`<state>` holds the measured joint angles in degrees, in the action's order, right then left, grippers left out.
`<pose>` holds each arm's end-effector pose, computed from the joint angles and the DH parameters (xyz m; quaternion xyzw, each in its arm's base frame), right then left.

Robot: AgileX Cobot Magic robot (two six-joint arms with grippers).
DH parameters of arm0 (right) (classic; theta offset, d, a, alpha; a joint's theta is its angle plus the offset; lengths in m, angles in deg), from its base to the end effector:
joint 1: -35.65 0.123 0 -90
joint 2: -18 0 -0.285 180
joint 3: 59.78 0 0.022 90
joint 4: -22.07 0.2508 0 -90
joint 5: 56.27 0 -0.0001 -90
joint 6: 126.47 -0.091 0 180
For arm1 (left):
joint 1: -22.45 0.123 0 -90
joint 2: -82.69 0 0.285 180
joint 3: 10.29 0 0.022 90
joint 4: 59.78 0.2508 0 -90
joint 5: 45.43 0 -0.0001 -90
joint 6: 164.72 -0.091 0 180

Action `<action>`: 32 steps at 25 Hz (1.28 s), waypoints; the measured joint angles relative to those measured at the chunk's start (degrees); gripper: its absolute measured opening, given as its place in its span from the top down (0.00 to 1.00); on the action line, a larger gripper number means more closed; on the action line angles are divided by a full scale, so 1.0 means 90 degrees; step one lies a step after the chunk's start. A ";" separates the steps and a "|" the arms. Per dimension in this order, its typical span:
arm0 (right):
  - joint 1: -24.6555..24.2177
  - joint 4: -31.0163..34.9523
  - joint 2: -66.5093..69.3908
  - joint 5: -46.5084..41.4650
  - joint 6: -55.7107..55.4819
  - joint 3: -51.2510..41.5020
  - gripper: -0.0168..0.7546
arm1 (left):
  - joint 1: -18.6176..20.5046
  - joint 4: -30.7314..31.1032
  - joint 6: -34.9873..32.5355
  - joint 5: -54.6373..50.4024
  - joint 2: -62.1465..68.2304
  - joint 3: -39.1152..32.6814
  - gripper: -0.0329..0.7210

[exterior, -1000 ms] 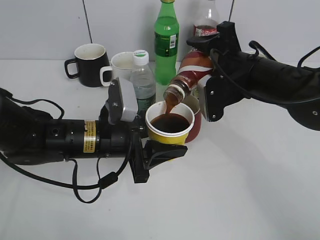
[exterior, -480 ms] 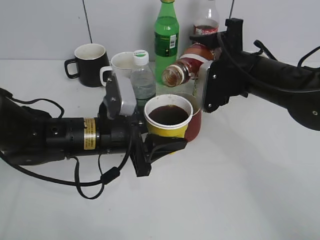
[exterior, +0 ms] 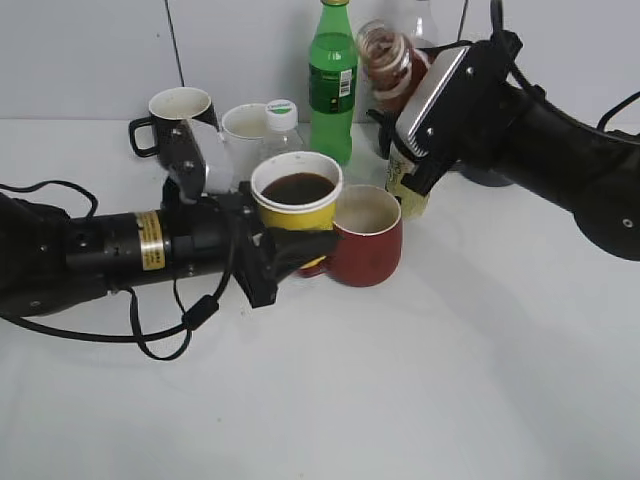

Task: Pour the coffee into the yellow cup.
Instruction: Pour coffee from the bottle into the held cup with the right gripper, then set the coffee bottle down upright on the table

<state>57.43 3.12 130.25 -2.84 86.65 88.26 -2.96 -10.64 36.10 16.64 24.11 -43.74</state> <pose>0.3257 0.1557 0.1926 -0.4680 0.5481 -0.0433 0.6918 0.2817 -0.2011 0.1321 0.4204 0.6423 -0.3674 0.5251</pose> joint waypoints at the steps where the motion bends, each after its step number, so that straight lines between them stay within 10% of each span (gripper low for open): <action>1: 0.0000 0.0136 0.0000 0.0002 -0.0229 0.0000 0.32 | 0.0062 0.0017 0.0000 -0.0007 -0.0036 0.0000 0.42; 13: -0.0076 0.2045 -0.0002 -0.0069 -0.2566 -0.0524 0.32 | 0.0990 0.0161 0.0000 -0.0486 -0.0380 0.0000 0.42; 32: -0.0716 0.2317 0.1252 0.1161 -0.3223 -0.1361 0.32 | 0.1282 -0.1364 -0.0857 -0.0495 0.0573 0.0000 0.42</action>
<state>50.99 23.98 141.51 7.61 57.65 76.02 8.57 -22.92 28.39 12.18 29.27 -43.74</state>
